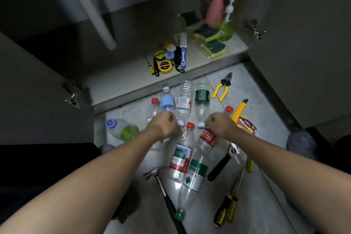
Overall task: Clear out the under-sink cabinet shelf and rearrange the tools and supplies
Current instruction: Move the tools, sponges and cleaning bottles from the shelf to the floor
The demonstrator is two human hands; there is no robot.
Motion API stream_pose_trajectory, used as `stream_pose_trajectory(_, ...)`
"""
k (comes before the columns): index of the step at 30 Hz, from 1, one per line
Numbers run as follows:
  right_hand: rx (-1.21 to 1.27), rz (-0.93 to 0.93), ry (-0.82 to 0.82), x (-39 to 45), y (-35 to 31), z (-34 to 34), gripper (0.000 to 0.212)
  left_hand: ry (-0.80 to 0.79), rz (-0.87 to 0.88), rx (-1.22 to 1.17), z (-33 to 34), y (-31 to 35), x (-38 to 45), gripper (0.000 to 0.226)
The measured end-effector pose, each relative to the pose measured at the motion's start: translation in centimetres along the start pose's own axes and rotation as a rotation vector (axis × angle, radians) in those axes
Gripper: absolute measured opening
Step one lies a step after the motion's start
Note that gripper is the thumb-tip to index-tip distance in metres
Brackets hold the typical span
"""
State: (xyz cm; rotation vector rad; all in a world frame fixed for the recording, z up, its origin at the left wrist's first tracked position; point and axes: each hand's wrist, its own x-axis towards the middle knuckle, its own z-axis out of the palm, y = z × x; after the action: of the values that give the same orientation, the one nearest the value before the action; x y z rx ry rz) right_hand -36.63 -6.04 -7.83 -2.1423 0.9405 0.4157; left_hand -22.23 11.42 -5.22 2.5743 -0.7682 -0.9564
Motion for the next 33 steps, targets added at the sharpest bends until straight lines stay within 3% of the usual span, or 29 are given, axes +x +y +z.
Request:
stream_pose_trajectory(8, -0.025, -0.167, 0.084, 9.3, -11.8, -4.3, 0.019, 0.201, -0.094, 0.039, -9.7, -2.2, 10.0, 0.024)
stream_pose_trajectory(14, -0.176, -0.293, 0.126, 14.0, -17.0, -5.8, 0.017, 0.332, -0.223, -0.016, -12.3, -2.3, 16.9, 0.031)
stream_pose_trajectory(21, -0.254, -0.342, 0.137, 16.8, -19.7, -5.4, 0.019, 0.375, -0.258, -0.021, -12.9, -3.2, 20.7, 0.034)
stream_pose_trajectory(27, -0.492, -0.443, 0.218, 19.1, -22.5, -3.9, 0.027, 0.370, -0.307, -0.519, -15.0, -6.5, 20.3, 0.040)
stream_pose_trajectory(31, -0.800, -0.471, 0.274, 20.3, -24.3, -1.6, 0.053, 0.406, -0.325, -0.683, -16.2, -7.8, 18.2, 0.024)
stream_pose_trajectory(33, -0.843, -0.441, 0.287, 20.6, -25.1, -0.6, 0.047, 0.417, -0.352, -0.707, -16.2, -8.2, 17.0, 0.024)
